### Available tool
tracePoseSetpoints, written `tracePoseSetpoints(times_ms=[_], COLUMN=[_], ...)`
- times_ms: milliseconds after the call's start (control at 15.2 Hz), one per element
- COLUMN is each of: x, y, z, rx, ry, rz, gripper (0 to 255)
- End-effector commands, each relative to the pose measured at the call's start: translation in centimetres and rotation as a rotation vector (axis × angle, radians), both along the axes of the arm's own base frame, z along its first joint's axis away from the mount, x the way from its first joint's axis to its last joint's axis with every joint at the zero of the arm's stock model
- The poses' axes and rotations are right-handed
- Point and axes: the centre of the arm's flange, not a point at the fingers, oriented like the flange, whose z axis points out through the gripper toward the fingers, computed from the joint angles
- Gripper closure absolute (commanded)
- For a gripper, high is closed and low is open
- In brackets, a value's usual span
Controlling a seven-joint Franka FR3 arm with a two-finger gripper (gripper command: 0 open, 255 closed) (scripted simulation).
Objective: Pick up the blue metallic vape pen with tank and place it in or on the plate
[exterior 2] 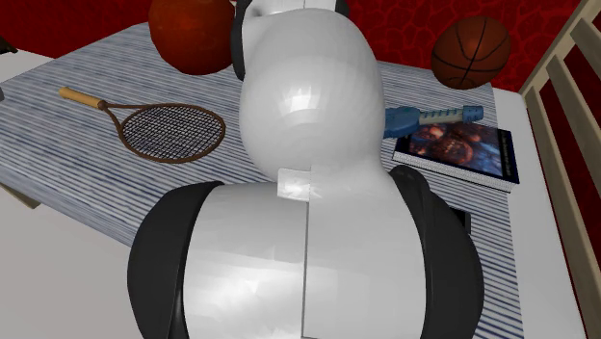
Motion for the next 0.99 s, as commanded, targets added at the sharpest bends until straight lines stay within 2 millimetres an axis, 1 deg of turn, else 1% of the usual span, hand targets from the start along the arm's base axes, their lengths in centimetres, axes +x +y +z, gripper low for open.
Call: tracePoseSetpoints(times_ms=[0,132,330,396,924], x=[0.0,0.0,0.0,0.0,0.0], y=[0.0,0.0,-0.1,-0.1,-0.1], z=[0.0,0.0,4.0,5.0,5.0], rx=[0.000,0.000,0.000,0.000,0.000], ry=[0.000,0.000,0.000,0.000,0.000], rz=[0.000,0.000,0.000,0.000,0.000], gripper=[0,0,0,0,0])
